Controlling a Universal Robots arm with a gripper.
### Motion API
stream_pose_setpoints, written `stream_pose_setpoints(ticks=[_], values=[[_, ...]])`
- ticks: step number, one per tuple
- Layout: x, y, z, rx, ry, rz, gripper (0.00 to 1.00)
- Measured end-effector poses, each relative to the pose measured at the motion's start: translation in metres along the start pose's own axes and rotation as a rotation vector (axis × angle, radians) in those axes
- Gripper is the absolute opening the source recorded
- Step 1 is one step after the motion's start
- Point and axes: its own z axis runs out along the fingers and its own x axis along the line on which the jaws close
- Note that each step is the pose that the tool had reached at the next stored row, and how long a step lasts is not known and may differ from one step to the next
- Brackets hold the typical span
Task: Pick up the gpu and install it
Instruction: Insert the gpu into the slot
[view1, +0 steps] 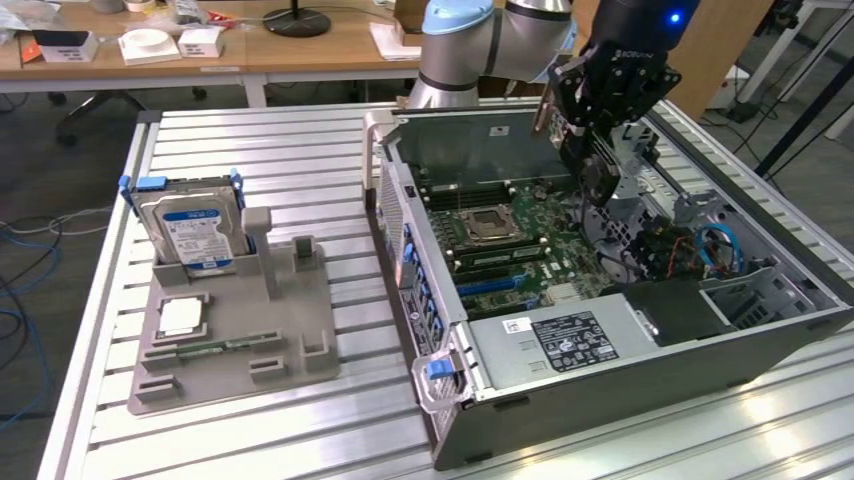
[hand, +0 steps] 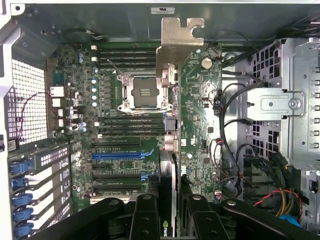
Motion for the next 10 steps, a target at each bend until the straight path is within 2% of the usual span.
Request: stream_pose_setpoints(ticks=[10], values=[[0.0, 0.0, 0.0, -0.0003, 0.0003, -0.011, 0.27]])
